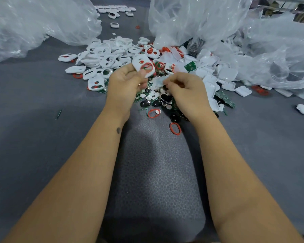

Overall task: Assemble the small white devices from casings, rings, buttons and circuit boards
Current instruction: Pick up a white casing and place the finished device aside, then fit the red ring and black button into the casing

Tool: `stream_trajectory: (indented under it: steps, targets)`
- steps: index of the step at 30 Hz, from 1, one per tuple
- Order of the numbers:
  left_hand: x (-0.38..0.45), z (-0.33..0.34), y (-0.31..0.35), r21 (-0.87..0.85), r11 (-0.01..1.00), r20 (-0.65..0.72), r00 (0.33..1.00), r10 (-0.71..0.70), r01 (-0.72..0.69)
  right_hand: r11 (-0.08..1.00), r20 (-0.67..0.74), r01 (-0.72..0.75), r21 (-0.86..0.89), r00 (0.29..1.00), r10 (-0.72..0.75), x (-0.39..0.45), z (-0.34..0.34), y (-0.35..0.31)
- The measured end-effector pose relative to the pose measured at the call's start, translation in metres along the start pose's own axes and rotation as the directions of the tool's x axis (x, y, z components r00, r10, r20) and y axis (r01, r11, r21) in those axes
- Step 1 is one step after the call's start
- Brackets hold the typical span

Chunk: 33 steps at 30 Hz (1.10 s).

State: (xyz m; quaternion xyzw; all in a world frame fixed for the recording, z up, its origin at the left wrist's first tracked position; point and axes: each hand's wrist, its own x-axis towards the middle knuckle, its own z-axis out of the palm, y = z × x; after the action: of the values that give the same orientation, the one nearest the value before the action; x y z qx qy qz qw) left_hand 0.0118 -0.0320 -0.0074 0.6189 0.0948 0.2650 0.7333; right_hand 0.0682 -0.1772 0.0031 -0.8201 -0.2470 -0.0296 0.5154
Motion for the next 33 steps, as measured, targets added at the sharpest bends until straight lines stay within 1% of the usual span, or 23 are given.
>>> stream_trajectory:
  steps: [2, 4, 6, 11, 13, 15, 16, 18, 19, 21, 24, 27, 30, 33]
  targets:
    - [0.0, -0.001, 0.001, -0.012, 1.0, -0.054, 0.999, -0.01, 0.01, 0.979, 0.131, 0.088, -0.186, 0.989, -0.064, -0.003, -0.002, -0.002]
    - [-0.002, 0.0, 0.002, -0.033, 0.999, -0.058, 0.998, -0.019, 0.017, 0.907, 0.274, 0.192, -0.374, 0.958, -0.09, -0.005, 0.001, -0.001]
    - [-0.003, 0.002, 0.004, -0.053, 0.998, -0.044, 0.999, -0.024, 0.021, 0.836, 0.31, 0.242, -0.493, 0.946, -0.091, -0.004, 0.003, 0.002]
    - [-0.004, 0.004, 0.004, -0.062, 0.997, -0.034, 0.999, -0.04, 0.038, 0.811, 0.268, 0.275, -0.516, 0.951, -0.152, -0.003, 0.003, 0.007]
    - [-0.004, 0.006, 0.004, -0.055, 0.998, -0.028, 0.999, -0.042, 0.04, 0.823, 0.256, 0.285, -0.491, 0.951, -0.176, -0.003, 0.005, 0.006]
    - [-0.005, 0.006, 0.004, -0.054, 0.998, -0.028, 0.999, -0.037, 0.036, 0.859, 0.224, 0.285, -0.426, 0.953, -0.205, -0.005, 0.006, 0.003]
    - [-0.005, 0.006, 0.004, -0.054, 0.998, -0.029, 0.999, -0.033, 0.032, 0.894, 0.19, 0.267, -0.36, 0.959, -0.21, -0.006, 0.006, 0.002]
    - [-0.006, 0.006, 0.004, -0.051, 0.998, -0.024, 0.999, -0.03, 0.029, 0.971, 0.1, 0.175, -0.163, 0.982, -0.16, -0.006, 0.005, -0.002]
    - [-0.005, 0.006, 0.004, -0.05, 0.998, -0.017, 0.999, -0.032, 0.031, 0.99, 0.059, 0.123, -0.063, 0.991, -0.12, -0.006, 0.005, -0.003]
    - [-0.005, 0.006, 0.004, -0.062, 0.997, 0.001, 0.999, -0.042, 0.042, 0.994, -0.019, 0.051, 0.094, 0.999, -0.049, -0.005, 0.005, -0.005]
    - [-0.004, 0.006, 0.005, -0.1, 0.992, 0.031, 0.997, -0.072, 0.075, 0.944, -0.096, -0.042, 0.329, 0.992, 0.077, -0.004, 0.004, -0.008]
    - [-0.006, 0.008, 0.005, -0.091, 0.99, 0.098, 0.99, -0.099, 0.108, 0.85, -0.089, -0.105, 0.516, 0.98, 0.175, -0.003, 0.003, -0.008]
    - [-0.007, 0.01, 0.004, -0.045, 0.99, 0.146, 0.981, -0.125, 0.133, 0.808, -0.067, -0.125, 0.576, 0.978, 0.199, -0.003, 0.004, -0.008]
    - [-0.008, 0.01, 0.003, -0.04, 0.99, 0.164, 0.978, -0.128, 0.136, 0.778, -0.017, -0.151, 0.61, 0.979, 0.203, -0.003, 0.004, -0.01]
